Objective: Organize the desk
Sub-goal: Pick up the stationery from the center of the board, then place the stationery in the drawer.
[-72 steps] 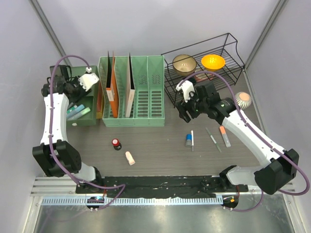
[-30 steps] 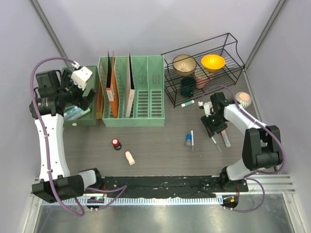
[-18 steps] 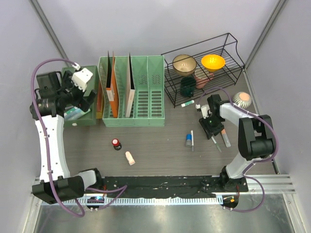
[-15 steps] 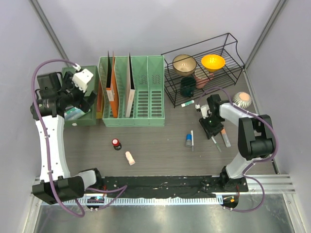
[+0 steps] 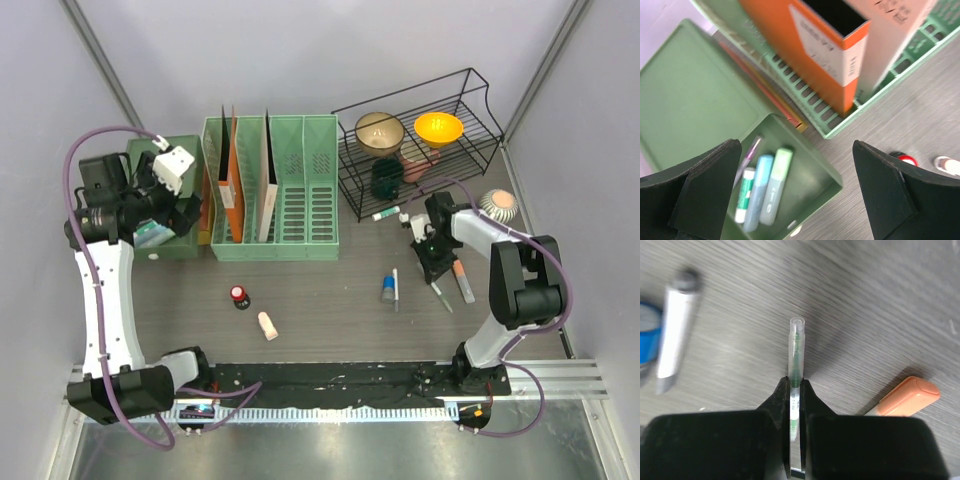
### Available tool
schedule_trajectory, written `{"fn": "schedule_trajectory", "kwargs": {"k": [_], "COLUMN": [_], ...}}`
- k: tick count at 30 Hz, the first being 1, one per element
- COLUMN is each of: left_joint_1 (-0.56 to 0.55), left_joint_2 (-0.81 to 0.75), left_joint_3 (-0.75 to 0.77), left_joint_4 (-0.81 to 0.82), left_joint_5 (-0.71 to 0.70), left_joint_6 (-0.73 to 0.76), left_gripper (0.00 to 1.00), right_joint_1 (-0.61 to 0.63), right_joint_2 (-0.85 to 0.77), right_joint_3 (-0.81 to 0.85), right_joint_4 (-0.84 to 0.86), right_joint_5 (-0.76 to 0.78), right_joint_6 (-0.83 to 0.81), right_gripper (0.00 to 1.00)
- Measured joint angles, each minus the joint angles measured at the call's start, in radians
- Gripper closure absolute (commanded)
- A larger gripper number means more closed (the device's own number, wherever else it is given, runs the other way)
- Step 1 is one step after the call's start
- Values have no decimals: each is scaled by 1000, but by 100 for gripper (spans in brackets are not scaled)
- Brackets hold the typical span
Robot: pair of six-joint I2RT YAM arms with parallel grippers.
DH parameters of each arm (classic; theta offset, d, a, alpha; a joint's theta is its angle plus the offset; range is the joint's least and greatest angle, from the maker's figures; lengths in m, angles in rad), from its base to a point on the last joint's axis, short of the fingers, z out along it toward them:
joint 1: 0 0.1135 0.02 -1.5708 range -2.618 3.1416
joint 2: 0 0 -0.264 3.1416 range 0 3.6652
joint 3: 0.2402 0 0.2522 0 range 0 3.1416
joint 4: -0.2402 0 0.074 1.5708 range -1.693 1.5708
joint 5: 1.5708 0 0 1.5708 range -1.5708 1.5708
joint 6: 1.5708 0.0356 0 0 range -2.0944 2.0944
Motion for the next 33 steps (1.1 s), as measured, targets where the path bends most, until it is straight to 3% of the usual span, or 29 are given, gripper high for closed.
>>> {"fn": "schedule_trajectory", "kwargs": {"k": [5, 12, 20, 26, 33], "left_joint_1": [-9, -96, -276, -442, -526], "left_joint_2": [-14, -35, -95, -46, 38], "left_joint_3": [-9, -52, -271, -281, -285], "left_joint_4": [-6, 9, 423, 682, 966], "left_joint_5": [109, 297, 430, 425, 401], "left_joint_6": [-26, -140, -527, -709, -909], "left_gripper": [0, 0, 0, 2, 3], "right_joint_1": [38, 153, 285, 323, 381], "right_joint_2": [-48, -144, -207, -204, -202], "right_joint_3": [120, 462, 644, 657, 650], "right_joint_4": [-74, -166, -79, 79, 208], "right_joint_5": [-72, -214, -441, -574, -634], "right_joint_6": [2, 13, 108, 213, 290], "right_gripper": [99, 99, 99, 99, 99]}}
